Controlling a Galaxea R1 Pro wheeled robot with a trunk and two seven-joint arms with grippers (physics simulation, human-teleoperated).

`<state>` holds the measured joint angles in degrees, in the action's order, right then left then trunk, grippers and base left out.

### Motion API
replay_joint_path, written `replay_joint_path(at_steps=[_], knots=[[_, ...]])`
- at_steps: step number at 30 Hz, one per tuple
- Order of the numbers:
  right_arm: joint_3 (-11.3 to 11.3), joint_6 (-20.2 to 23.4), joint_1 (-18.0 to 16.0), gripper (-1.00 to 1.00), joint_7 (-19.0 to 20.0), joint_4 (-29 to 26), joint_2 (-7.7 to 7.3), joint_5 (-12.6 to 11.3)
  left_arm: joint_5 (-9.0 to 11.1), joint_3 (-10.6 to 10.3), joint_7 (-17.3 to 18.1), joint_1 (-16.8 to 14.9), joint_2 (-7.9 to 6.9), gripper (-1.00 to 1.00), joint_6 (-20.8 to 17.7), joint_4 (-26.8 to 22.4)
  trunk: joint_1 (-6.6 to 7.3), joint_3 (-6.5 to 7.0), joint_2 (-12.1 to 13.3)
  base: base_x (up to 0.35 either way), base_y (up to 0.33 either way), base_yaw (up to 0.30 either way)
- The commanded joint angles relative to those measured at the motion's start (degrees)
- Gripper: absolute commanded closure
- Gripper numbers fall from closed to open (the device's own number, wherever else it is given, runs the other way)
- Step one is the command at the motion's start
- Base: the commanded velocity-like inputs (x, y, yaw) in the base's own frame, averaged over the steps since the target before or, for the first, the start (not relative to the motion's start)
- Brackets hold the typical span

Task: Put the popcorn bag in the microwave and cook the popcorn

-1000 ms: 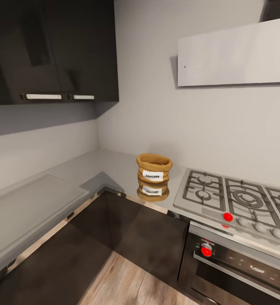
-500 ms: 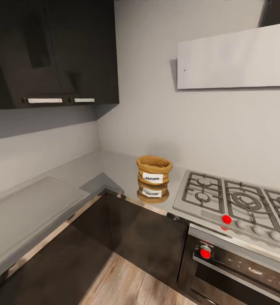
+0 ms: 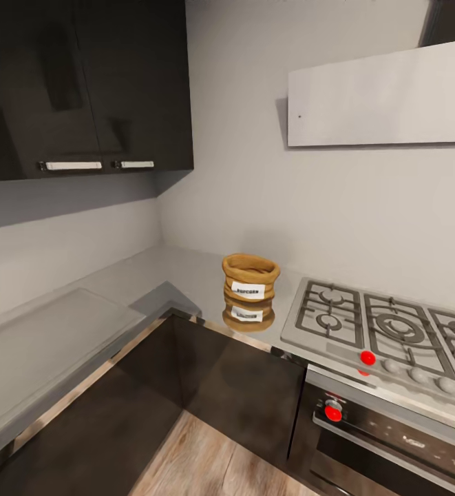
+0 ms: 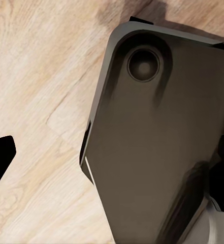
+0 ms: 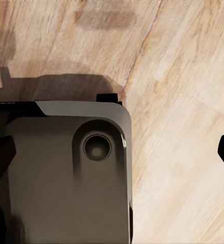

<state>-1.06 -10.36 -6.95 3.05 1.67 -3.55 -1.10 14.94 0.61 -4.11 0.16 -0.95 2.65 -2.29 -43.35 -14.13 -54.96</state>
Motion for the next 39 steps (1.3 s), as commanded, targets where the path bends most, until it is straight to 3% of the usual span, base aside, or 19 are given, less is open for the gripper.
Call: replay_joint_path(at_steps=[1, 7, 10, 12, 15, 19, 22, 25, 30, 34, 37, 39], knots=[[-0.13, -0.44, -0.08, -1.0, 0.24, 0.18, 0.01, -0.13, 0.2, 0.02, -0.11, 0.02, -0.05, -1.0, 0.08, -0.08, -0.01, -0.06, -0.04, 0.0, 0.0, 0.0], [-0.13, -0.29, -0.13, -1.0, 0.7, -0.64, -0.1, 0.41, 0.26, 0.16, -0.65, 0.01, -0.1, -1.0, 0.15, -0.08, -0.01, -0.06, -0.04, 0.0, 0.0, 0.0], [-0.11, 1.86, -0.3, -1.0, 1.0, -6.47, -0.21, 0.7, 0.24, 0.17, -0.71, 0.02, 0.0, -1.0, 0.72, -0.08, -0.01, -0.06, -0.04, 0.0, 0.0, 0.0], [-0.19, 9.68, -0.33, -1.0, 1.04, -13.71, -0.24, 2.41, 0.2, 0.18, -0.76, 0.02, 0.07, -1.0, 2.49, -0.03, -0.01, -0.06, -0.04, 0.0, 0.0, 0.0], [-0.27, 25.67, -0.34, -1.0, 1.13, -30.39, -0.13, 4.35, 0.11, 0.08, -0.8, 0.02, 0.21, -1.0, 4.06, 0.06, -0.01, -0.06, -0.04, 0.0, 0.0, 0.0], [-0.17, 39.29, -0.29, -1.0, 1.27, -47.32, 0.41, 4.72, 0.11, 0.01, -0.81, 0.02, 0.28, -1.0, 4.34, 0.09, -0.01, -0.06, -0.04, 0.0, 0.0, 0.0], [2.59, 49.6, 0.13, -1.0, 1.36, -57.07, 0.75, 5.06, 0.18, 0.0, -0.81, 0.02, 0.27, -1.0, 4.38, 0.09, -0.01, -0.06, -0.04, 0.0, 0.0, 0.0], [7.05, 58.74, -1.14, -1.0, 1.42, -62.12, 2.52, 5.12, -0.06, -0.07, -0.81, 0.02, 0.33, -1.0, 4.38, 0.09, -0.01, -0.06, -0.04, 0.0, 0.0, 0.0], [10.51, 70.18, -7.54, -1.0, 1.5, -66.21, 7.46, 4.86, 0.01, -0.08, -0.81, 0.02, 0.34, -1.0, 4.38, 0.09, -0.01, -0.06, -0.04, 0.0, 0.0, 0.0], [11.17, 70.36, -13.28, -1.0, 2.49, -68.83, 10.02, 4.6, 0.14, -0.02, -0.81, 0.01, 0.32, -1.0, 4.38, 0.09, -0.01, -0.06, -0.04, 0.0, 0.0, 0.0], [11.31, 70.36, -18.91, -1.0, 4.53, -71.22, 13.02, 4.54, 0.17, 0.0, -0.81, 0.02, 0.27, -1.0, 4.38, 0.09, -0.01, -0.06, -0.04, 0.0, 0.0, 0.0], [11.33, 70.36, -21.52, -1.0, 4.93, -72.12, 13.55, 4.53, 0.17, 0.01, -0.81, 0.02, 0.26, -1.0, 4.38, 0.09, -0.01, -0.06, -0.04, 0.0, 0.0, 0.0]])
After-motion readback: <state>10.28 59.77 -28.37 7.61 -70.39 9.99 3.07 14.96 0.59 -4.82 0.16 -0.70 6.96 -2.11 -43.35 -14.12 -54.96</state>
